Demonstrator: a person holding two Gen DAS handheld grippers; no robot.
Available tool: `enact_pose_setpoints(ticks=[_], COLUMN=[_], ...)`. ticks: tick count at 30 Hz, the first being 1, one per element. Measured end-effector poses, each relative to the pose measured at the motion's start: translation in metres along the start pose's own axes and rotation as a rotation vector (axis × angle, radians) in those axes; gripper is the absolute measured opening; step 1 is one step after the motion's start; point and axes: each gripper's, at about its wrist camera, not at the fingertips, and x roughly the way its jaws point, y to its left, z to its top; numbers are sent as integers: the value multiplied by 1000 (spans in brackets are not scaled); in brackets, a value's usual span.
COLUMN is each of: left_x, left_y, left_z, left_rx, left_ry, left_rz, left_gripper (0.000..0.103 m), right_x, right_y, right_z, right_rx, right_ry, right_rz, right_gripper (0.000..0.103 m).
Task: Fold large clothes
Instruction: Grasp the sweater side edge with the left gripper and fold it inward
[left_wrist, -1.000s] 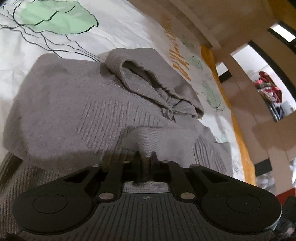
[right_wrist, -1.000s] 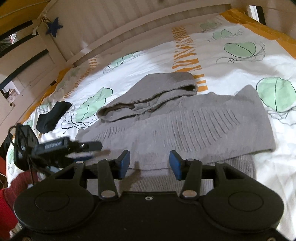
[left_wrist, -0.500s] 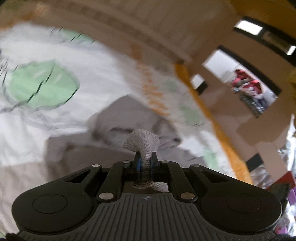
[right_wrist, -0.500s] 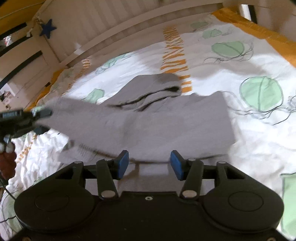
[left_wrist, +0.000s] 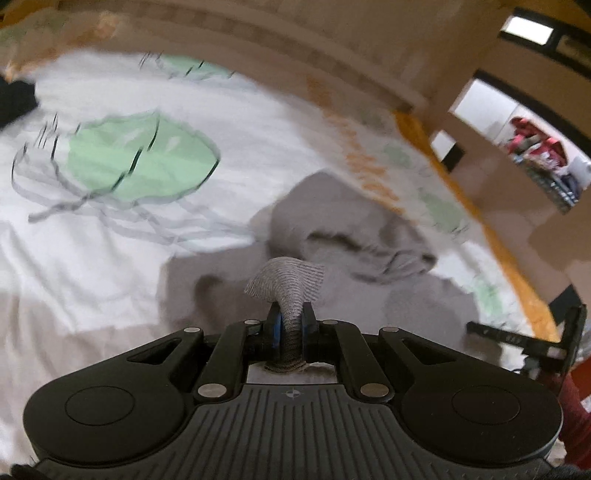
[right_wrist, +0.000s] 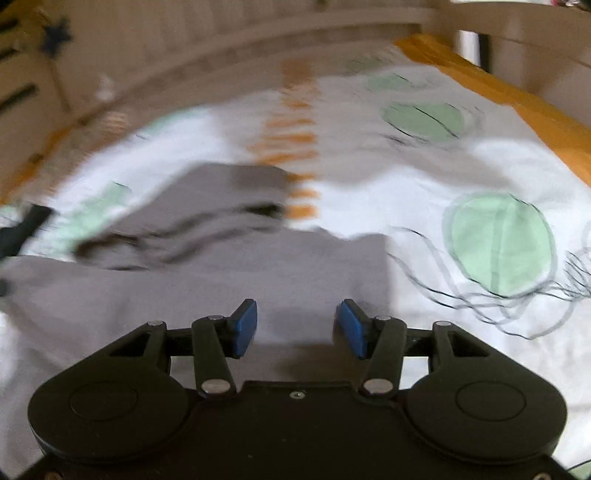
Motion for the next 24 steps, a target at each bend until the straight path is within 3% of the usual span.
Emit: enact_pose_setpoints(ticks=[3, 5, 8, 16, 19, 20, 21, 24], left_x=[16, 24, 26, 19, 16, 15, 13, 2], left_y=[10, 15, 22, 21, 11, 9, 6, -4], left_z=[-12, -20, -28, -46, -50, -51, -50, -42], left_rx=[-13, -14, -47, -15, 47, 64, 83, 128], left_ry=[54, 66, 30, -52, -62, -54, -38, 14], left_rz=[25, 67, 58, 57, 92, 99, 104, 115], left_gripper=[11, 15, 17, 21, 28, 29, 33, 40], right_x=[2, 0, 0, 0, 0, 2, 6, 7], right_y=[-18, -19, -18, -14, -14, -13, -11, -7], right_z=[-8, -8, -12, -26, -28, -27, -26, -21], right_rx=[69, 49, 25, 0, -9, -17, -23, -38], right_ry=[-26, -27, -40, -111, -112, -102, -67, -32], right_rz=[25, 12, 4, 1, 29, 30, 28, 23], right_gripper=[57, 57, 58, 63, 74, 92, 103, 102])
